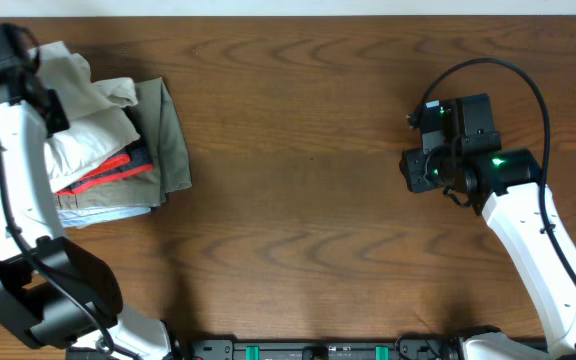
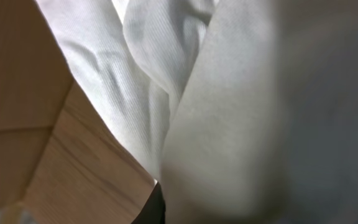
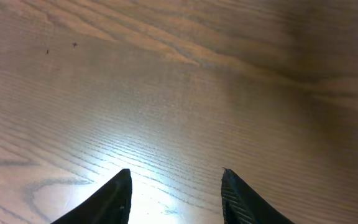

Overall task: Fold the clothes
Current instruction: 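Lower the white bundle onto the stack and open the left gripper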

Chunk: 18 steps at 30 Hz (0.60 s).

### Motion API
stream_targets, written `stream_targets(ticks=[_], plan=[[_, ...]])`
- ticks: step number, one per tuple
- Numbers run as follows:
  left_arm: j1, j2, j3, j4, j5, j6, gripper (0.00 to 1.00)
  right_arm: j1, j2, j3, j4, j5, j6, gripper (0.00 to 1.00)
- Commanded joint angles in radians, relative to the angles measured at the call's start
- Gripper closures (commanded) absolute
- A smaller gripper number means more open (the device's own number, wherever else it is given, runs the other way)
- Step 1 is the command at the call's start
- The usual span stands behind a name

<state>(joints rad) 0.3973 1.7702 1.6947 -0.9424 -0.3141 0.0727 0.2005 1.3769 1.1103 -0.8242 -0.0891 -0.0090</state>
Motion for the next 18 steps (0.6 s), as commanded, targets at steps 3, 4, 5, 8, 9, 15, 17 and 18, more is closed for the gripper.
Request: stream_targets(ticks=[3, 4, 5, 8, 9, 15, 17, 18], plan=[[0.066, 0.008, -0.003, 0.021, 0.071, -0.048, 0.91, -0.004, -0.014, 0.002, -0.007, 0.010, -0.007, 0.55], [0.073, 0.017, -0.003, 0.024, 0.081, -0.048, 0.91, -0.004, -0.014, 0.002, -0.010, 0.010, -0.007, 0.55], [0.079, 0.026, -0.003, 0.024, 0.091, -0.048, 0.90, -0.004, -0.014, 0.002, -0.011, 0.010, -0.007, 0.55], [0.087, 0.056, -0.004, 0.028, 0.097, -0.048, 0.90, -0.004, -0.014, 0.002, -0.019, 0.010, -0.007, 0.55], [0.087, 0.068, -0.004, 0.029, 0.097, -0.048, 0.90, -0.004, -0.014, 0.002, -0.024, 0.010, -0.007, 0.55], [0.087, 0.117, -0.004, 0.032, 0.093, -0.048, 0.86, -0.004, -0.014, 0.002, -0.041, 0.010, -0.007, 0.55], [0.091, 0.121, -0.004, 0.036, 0.093, -0.048, 0.83, -0.004, -0.014, 0.002, -0.042, 0.010, -0.006, 0.55], [0.092, 0.121, -0.004, 0.039, 0.093, -0.048, 0.83, -0.004, -0.014, 0.002, -0.042, 0.010, -0.006, 0.55]])
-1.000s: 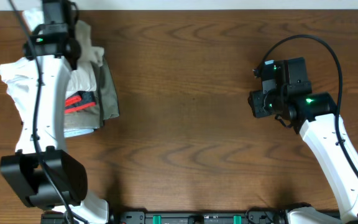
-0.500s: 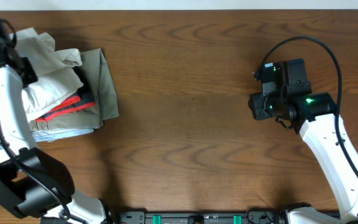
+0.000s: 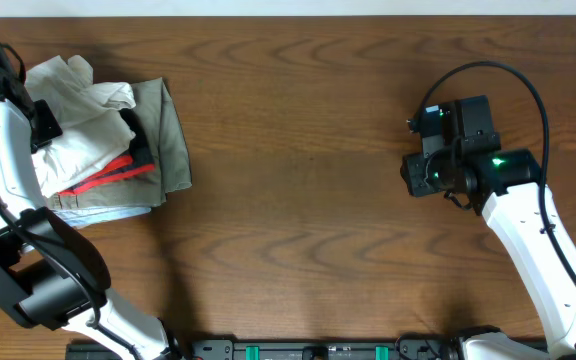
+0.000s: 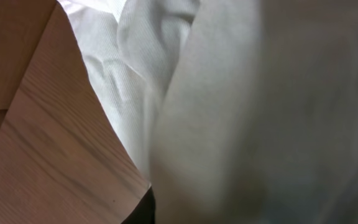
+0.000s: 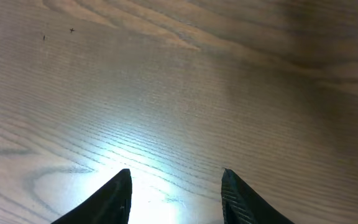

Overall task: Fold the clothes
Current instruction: 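Lower the white bundle onto the stack and open the left gripper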

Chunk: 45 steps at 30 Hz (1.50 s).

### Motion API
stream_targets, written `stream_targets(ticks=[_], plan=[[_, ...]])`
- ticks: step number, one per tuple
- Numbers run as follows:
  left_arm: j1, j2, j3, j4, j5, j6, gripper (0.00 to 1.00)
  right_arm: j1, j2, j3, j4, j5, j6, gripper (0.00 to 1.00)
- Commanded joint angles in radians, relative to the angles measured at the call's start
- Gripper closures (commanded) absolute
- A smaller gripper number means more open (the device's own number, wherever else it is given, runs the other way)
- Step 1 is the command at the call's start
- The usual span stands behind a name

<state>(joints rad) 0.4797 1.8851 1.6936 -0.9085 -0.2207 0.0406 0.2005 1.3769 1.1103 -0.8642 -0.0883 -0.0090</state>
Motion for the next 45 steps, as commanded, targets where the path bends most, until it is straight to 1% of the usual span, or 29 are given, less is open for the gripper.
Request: stream_targets(ticks=[1, 2, 4, 5, 7, 9, 12, 15, 20, 27, 30, 34, 37, 40, 43, 45], plan=[[0.014, 0.006, -0.003, 0.010, 0.000, -0.016, 0.83, -0.004, -0.014, 0.002, -0.002, 0.010, -0.006, 0.55], [0.019, 0.006, -0.003, 0.013, 0.000, -0.016, 0.78, -0.004, -0.014, 0.002, -0.002, 0.010, -0.006, 0.55], [0.027, 0.006, -0.003, 0.013, 0.000, -0.016, 0.76, -0.004, -0.014, 0.002, -0.002, 0.010, -0.006, 0.55], [0.032, 0.006, -0.003, 0.013, 0.000, -0.016, 0.72, -0.004, -0.014, 0.002, -0.002, 0.010, -0.006, 0.55], [0.039, 0.006, -0.003, 0.013, 0.000, -0.016, 0.58, -0.004, -0.014, 0.002, -0.003, 0.009, -0.006, 0.55], [0.049, 0.006, -0.003, 0.014, 0.000, -0.016, 0.46, -0.004, -0.014, 0.002, -0.004, 0.009, -0.006, 0.55], [0.063, 0.006, -0.003, 0.018, 0.000, -0.017, 0.36, -0.004, -0.013, 0.002, -0.004, 0.010, -0.006, 0.55], [0.065, -0.003, -0.003, 0.014, 0.003, -0.045, 0.35, -0.004, -0.013, 0.001, -0.005, 0.009, -0.006, 0.55], [0.039, -0.064, -0.002, -0.006, 0.128, -0.050, 0.36, -0.004, -0.012, 0.001, -0.013, 0.010, 0.005, 0.54], [0.011, -0.160, -0.001, -0.007, 0.132, -0.050, 0.35, -0.004, -0.009, 0.001, -0.030, 0.010, 0.013, 0.55], [0.002, -0.174, -0.001, -0.002, 0.165, -0.050, 0.35, -0.004, -0.009, 0.001, -0.029, 0.009, 0.013, 0.55], [-0.003, -0.168, -0.001, 0.070, 0.169, -0.050, 0.33, -0.004, -0.009, 0.001, -0.029, 0.009, 0.016, 0.54], [-0.003, -0.162, -0.001, 0.180, 0.169, -0.049, 0.26, -0.004, -0.009, 0.001, -0.031, 0.009, 0.022, 0.55], [-0.003, -0.150, -0.001, 0.285, 0.169, -0.038, 0.25, -0.004, -0.009, 0.001, -0.031, 0.009, 0.024, 0.55], [-0.003, -0.123, -0.001, 0.325, 0.185, -0.034, 0.24, -0.004, -0.009, 0.001, -0.035, 0.009, 0.023, 0.55], [-0.002, -0.095, -0.001, 0.335, 0.235, -0.024, 0.24, -0.004, -0.008, 0.001, -0.035, 0.009, 0.023, 0.55]])
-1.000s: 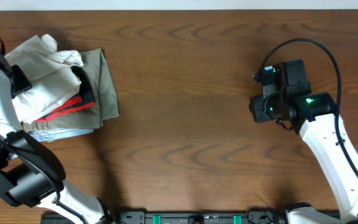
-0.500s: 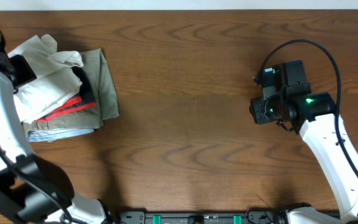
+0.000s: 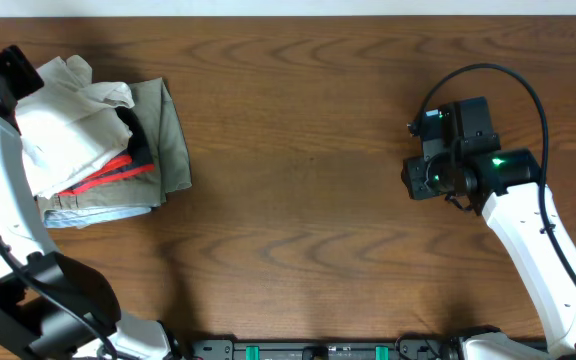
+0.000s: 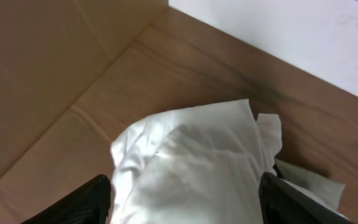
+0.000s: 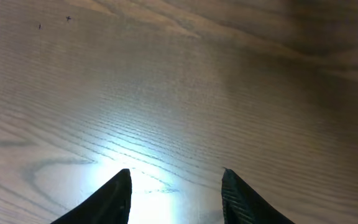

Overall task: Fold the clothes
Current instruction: 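Lower the white bundle onto the stack and open the left gripper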

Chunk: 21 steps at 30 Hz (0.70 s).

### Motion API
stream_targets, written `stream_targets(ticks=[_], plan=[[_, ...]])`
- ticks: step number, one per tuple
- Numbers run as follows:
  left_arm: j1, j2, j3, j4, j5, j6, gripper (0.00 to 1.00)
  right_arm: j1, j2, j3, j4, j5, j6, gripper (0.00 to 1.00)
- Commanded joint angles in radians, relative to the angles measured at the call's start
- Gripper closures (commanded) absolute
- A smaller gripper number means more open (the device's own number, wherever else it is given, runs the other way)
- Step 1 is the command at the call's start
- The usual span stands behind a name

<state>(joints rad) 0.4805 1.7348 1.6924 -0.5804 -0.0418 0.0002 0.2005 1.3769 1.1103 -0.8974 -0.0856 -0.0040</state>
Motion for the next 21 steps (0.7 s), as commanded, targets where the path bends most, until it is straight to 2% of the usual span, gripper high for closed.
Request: stream_targets(ticks=[1, 11, 14, 18, 19, 21], plan=[[-0.003, 0.074, 0.000, 0.010, 0.083, 0.025, 0.23, -0.004, -0.008, 0.001, -0.002, 0.006, 0.018, 0.55], [0.030, 0.217, 0.000, 0.036, 0.091, 0.024, 0.22, -0.004, -0.008, 0.001, -0.016, 0.006, 0.018, 0.55], [0.032, 0.228, 0.000, 0.030, 0.097, 0.025, 0.25, -0.004, -0.008, 0.001, -0.013, 0.006, 0.018, 0.55], [0.032, 0.227, 0.000, 0.033, 0.119, 0.025, 0.44, -0.004, -0.008, 0.001, -0.013, 0.007, 0.031, 0.56], [0.032, 0.227, 0.000, 0.033, 0.124, 0.025, 0.50, -0.004, -0.008, 0.001, -0.013, 0.007, 0.033, 0.56], [0.032, 0.227, 0.000, 0.032, 0.129, 0.025, 0.70, -0.004, -0.008, 0.001, -0.013, 0.007, 0.033, 0.56]])
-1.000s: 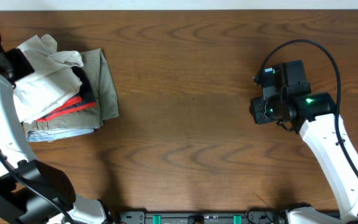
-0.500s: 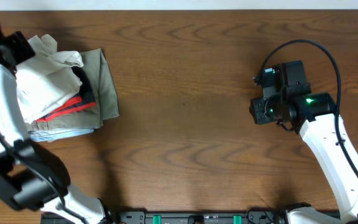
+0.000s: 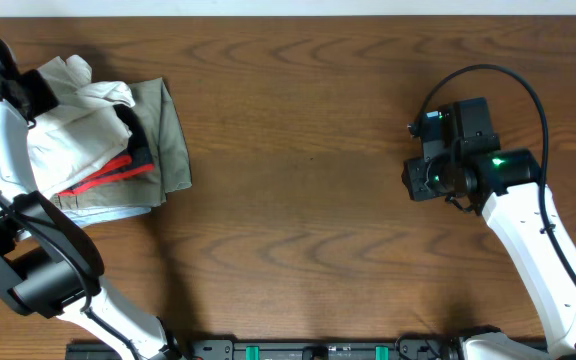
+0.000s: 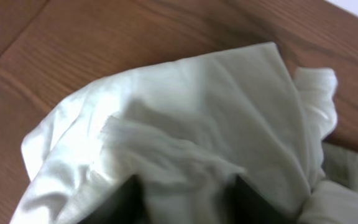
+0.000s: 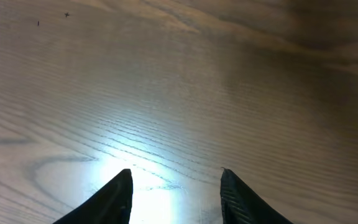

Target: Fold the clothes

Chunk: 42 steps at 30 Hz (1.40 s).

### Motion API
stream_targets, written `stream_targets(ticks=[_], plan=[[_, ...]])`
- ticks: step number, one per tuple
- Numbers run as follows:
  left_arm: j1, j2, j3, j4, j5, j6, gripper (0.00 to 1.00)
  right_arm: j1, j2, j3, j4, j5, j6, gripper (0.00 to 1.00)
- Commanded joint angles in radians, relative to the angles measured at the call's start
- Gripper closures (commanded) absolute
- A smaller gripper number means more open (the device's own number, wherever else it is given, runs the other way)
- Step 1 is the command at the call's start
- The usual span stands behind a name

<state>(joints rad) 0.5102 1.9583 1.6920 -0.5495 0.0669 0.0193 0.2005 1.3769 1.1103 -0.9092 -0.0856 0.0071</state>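
Observation:
A pile of clothes lies at the table's far left. A crumpled white garment (image 3: 73,130) tops it, over a red-and-black piece (image 3: 118,168), an olive piece (image 3: 168,130) and a pale blue one (image 3: 98,210). My left gripper (image 3: 30,95) is down on the white garment's far left corner. In the left wrist view the white garment (image 4: 185,106) fills the frame, and the gripper (image 4: 185,199) is open, with a ridge of cloth between its fingers. My right gripper (image 3: 413,178) hovers open over bare wood at the right, and nothing is between its fingers (image 5: 120,193).
The brown wooden table (image 3: 308,200) stretches between the pile and the right arm. Its far edge runs along the top of the overhead view, close behind the pile. The right arm's black cable (image 3: 508,75) loops above its wrist.
My left gripper has come down from above the white garment onto it. Its fingers stand closer together, with cloth between them. The right arm has not moved.
At first white cloth filled the left wrist view at the pile's far left corner, and stayed so. Then the left gripper was wide open above the garment, clear of it. Now it is back down on the cloth. The right gripper stayed open throughout.

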Motion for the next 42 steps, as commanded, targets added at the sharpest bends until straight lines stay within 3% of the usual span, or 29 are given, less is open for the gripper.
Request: stream_targets(ticks=[1, 6, 9, 13, 22, 32, 39, 42], plan=[[0.002, 0.003, 0.001, 0.002, 0.021, 0.006, 0.73, -0.004, -0.008, 0.001, -0.001, 0.006, 0.022, 0.56], [0.002, 0.001, 0.001, 0.002, 0.020, 0.006, 0.90, -0.004, -0.008, 0.001, 0.000, 0.007, 0.022, 0.56], [0.003, -0.014, 0.005, 0.002, 0.020, 0.005, 0.94, -0.004, -0.008, 0.001, 0.000, 0.007, 0.022, 0.56], [0.018, -0.062, 0.009, 0.035, 0.018, 0.000, 0.95, -0.004, -0.008, 0.001, 0.000, 0.007, 0.022, 0.56], [0.073, -0.091, 0.009, 0.060, -0.140, -0.078, 0.94, -0.004, -0.006, 0.001, 0.001, 0.007, 0.022, 0.56], [0.101, -0.091, 0.009, 0.039, -0.150, -0.103, 0.94, -0.004, 0.000, 0.001, 0.005, 0.007, 0.022, 0.56], [0.097, -0.103, 0.009, -0.094, 0.348, -0.102, 0.94, 0.034, 0.014, 0.001, 0.138, -0.088, -0.005, 0.55], [0.069, -0.117, 0.009, -0.186, 0.570, 0.012, 0.94, 0.056, 0.046, 0.001, 0.175, -0.075, -0.005, 0.56]])
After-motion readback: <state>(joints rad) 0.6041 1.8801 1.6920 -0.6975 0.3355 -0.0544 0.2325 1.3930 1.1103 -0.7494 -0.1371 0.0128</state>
